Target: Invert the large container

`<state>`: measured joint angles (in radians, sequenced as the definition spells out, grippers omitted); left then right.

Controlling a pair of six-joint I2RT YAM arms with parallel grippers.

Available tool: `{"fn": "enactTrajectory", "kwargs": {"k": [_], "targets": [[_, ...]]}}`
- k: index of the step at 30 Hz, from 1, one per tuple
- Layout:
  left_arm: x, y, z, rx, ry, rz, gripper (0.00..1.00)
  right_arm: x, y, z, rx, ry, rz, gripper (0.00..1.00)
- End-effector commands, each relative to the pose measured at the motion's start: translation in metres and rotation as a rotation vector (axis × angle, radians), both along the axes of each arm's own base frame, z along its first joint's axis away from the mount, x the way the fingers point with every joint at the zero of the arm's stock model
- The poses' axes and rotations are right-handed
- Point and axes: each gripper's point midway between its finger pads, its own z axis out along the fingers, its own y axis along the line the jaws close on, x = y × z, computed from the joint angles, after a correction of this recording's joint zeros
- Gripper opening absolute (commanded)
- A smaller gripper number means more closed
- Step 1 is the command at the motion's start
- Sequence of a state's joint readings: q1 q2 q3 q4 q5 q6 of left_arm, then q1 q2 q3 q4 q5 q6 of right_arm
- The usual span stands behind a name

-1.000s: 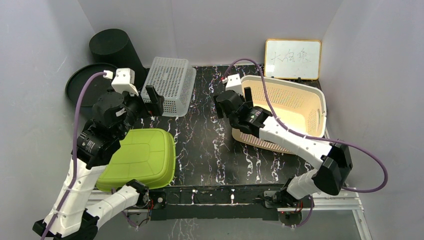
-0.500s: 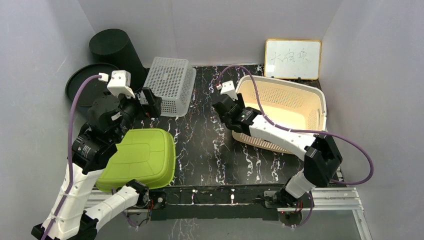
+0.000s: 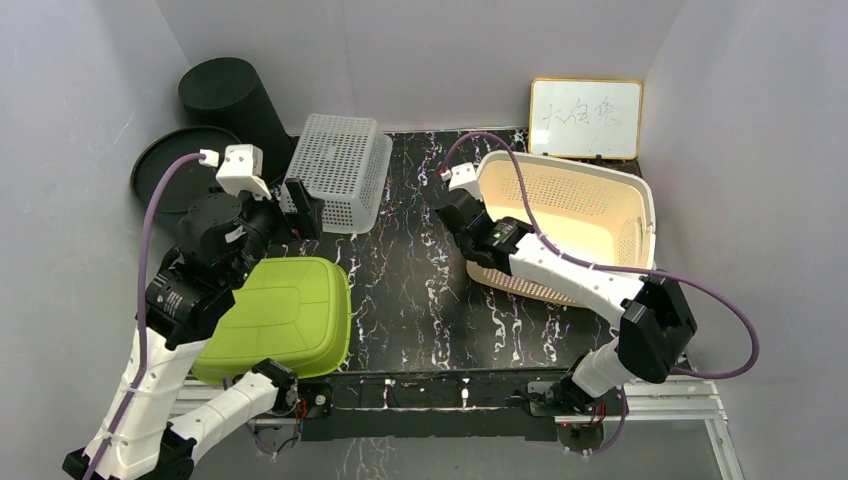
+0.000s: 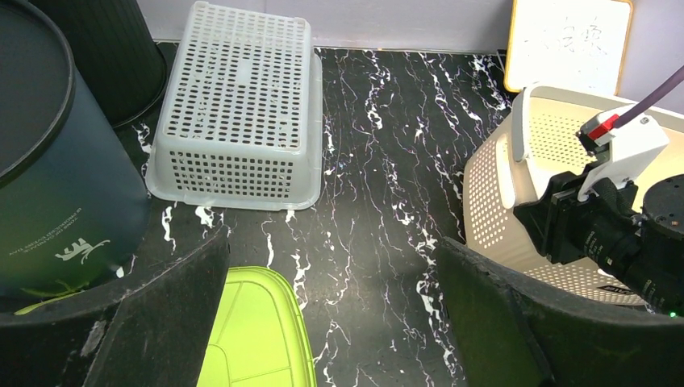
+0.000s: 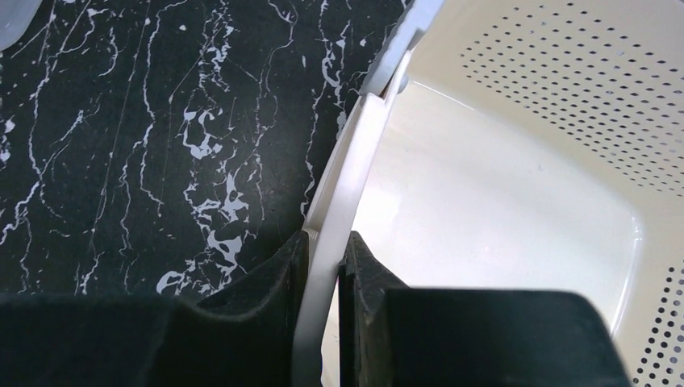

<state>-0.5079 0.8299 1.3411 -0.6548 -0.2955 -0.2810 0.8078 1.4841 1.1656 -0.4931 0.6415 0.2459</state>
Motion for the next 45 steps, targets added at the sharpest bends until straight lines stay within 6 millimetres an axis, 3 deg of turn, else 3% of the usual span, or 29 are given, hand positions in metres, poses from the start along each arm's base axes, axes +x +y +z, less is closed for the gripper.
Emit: {"fn": "enactTrajectory", "kwargs": {"k": [1,5,10,12,15,23,31,35,40,45], "targets": [[-0.007,0.005,0.021,-0.022,-0.043,0.006,0.98,0.000,0.036,0.036,0.173,0.004,0.142,0.00],[-0.009,0.006,0.040,-0.026,-0.065,0.005,0.98,-0.004,0.074,0.128,0.447,-0.088,0.250,0.00],[-0.011,0.003,0.064,-0.053,-0.105,-0.017,0.98,-0.020,0.088,0.245,0.797,-0.283,0.330,0.00],[-0.013,0.003,0.071,-0.058,-0.114,-0.023,0.98,-0.031,0.088,0.277,0.932,-0.347,0.364,0.00],[-0.017,0.005,0.082,-0.066,-0.131,-0.028,0.98,-0.046,0.088,0.304,1.125,-0.417,0.416,0.00],[-0.028,0.011,0.094,-0.075,-0.146,-0.024,0.98,-0.062,0.098,0.312,1.413,-0.479,0.524,0.00],[-0.036,0.021,0.098,-0.067,-0.153,-0.003,0.98,-0.075,0.084,0.284,1.600,-0.490,0.523,0.00],[-0.036,0.020,0.100,-0.068,-0.152,-0.007,0.98,-0.092,0.074,0.298,1.697,-0.535,0.590,0.00],[-0.033,0.018,0.099,-0.070,-0.145,-0.009,0.98,-0.102,0.038,0.307,1.755,-0.648,0.526,0.00],[-0.029,0.017,0.090,-0.060,-0.128,0.000,0.98,-0.093,-0.011,0.273,1.767,-0.672,0.304,0.00]]}}
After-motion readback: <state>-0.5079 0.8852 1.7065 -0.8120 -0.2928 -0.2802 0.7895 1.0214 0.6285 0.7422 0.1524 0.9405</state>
